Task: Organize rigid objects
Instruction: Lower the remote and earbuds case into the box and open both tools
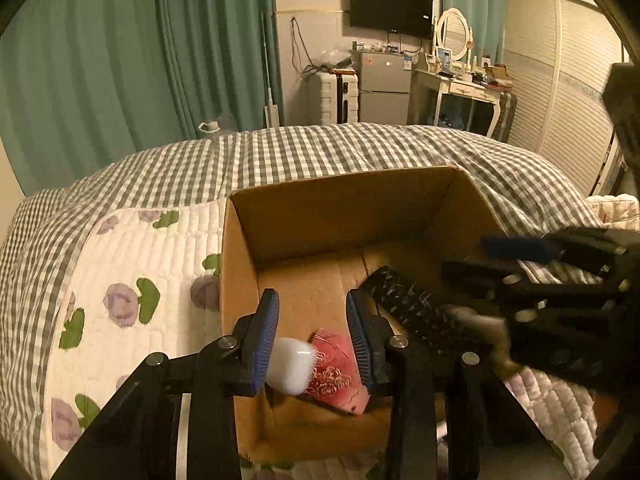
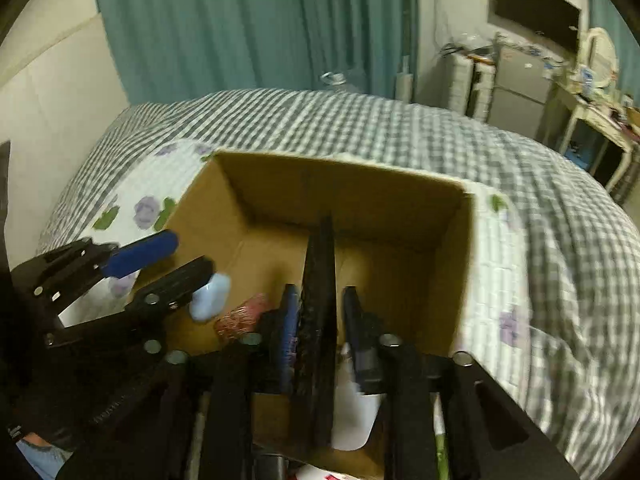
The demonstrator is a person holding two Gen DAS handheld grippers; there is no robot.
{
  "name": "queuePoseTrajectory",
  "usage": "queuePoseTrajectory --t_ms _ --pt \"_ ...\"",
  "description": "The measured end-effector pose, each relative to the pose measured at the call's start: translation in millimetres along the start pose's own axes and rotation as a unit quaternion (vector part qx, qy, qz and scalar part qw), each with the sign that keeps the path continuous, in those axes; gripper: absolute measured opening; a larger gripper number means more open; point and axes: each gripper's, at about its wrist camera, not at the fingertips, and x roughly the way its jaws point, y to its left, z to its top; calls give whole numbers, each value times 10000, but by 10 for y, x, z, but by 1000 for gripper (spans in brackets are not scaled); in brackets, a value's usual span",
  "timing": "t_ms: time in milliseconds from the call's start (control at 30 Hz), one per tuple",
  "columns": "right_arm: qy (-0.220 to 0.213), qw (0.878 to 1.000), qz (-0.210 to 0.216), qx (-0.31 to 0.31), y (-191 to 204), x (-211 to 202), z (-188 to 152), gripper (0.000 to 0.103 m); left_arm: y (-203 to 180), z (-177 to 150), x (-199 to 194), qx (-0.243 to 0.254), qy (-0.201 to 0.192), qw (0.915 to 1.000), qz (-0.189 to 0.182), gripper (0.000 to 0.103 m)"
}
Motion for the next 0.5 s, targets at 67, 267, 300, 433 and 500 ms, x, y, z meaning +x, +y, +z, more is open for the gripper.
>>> queuePoseTrajectory --t_ms 67,267,300,433,500 --pt "-143 9998 -121 45 -46 -190 -22 52 -12 -43 -148 23 -49 10000 -12 49" --pt "-402 9974 -600 17 -19 -906 -259 77 -59 -247 -742 90 -197 9998 -7 64" --pt "-415 9968 -685 14 7 -1051 -347 80 -68 -284 -838 100 -203 9997 -30 66" --pt "-331 9955 -889 -1 89 -1355 -618 89 -110 -483 -1219 150 -296 9994 -34 76" --pt "-225 9954 -935 21 163 -1412 -802 92 -113 -617 -1354 128 -296 9995 46 82"
